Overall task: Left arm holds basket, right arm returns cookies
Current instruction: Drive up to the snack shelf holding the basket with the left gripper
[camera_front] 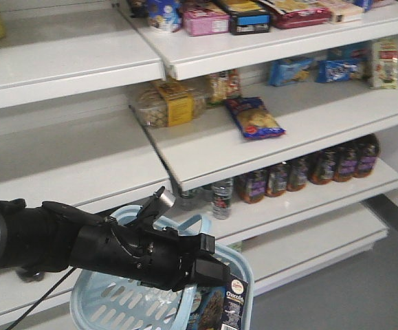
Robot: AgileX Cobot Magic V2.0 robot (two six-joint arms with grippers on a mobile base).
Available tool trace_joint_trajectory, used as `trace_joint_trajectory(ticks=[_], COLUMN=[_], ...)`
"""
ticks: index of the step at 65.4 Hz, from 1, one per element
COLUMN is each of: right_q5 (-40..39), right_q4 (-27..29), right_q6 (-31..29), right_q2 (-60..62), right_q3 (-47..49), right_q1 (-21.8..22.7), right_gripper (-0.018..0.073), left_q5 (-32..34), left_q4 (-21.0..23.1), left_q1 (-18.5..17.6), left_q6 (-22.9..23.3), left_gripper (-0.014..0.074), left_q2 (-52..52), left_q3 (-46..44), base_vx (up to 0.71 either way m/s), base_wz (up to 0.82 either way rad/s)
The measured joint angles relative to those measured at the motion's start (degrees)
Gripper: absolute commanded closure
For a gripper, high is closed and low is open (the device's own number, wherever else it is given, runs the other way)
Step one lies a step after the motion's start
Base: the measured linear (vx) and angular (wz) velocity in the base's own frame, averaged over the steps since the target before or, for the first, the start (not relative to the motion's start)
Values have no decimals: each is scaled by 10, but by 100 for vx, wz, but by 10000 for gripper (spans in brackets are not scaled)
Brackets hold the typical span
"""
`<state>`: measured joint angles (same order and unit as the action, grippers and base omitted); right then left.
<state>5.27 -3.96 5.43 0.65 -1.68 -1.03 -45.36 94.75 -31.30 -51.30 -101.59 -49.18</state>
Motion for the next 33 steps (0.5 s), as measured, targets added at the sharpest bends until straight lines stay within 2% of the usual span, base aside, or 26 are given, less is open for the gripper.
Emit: trace_joint_trajectory(ticks=[21, 33], right_q5=[0, 0], right_q4=[0, 0], right_q6=[0, 0], right_q2=[0, 0], right_q3=[0, 0], right_q1=[0, 0], right_gripper=[568, 568], left_q5=[4, 5], left_q4=[0, 0], left_q1=[0, 0], left_q6=[0, 0], left_gripper=[603, 603], left_q2=[0, 0], left_q3=[0, 0], base_vx=[16, 13], base_wz=[76, 57])
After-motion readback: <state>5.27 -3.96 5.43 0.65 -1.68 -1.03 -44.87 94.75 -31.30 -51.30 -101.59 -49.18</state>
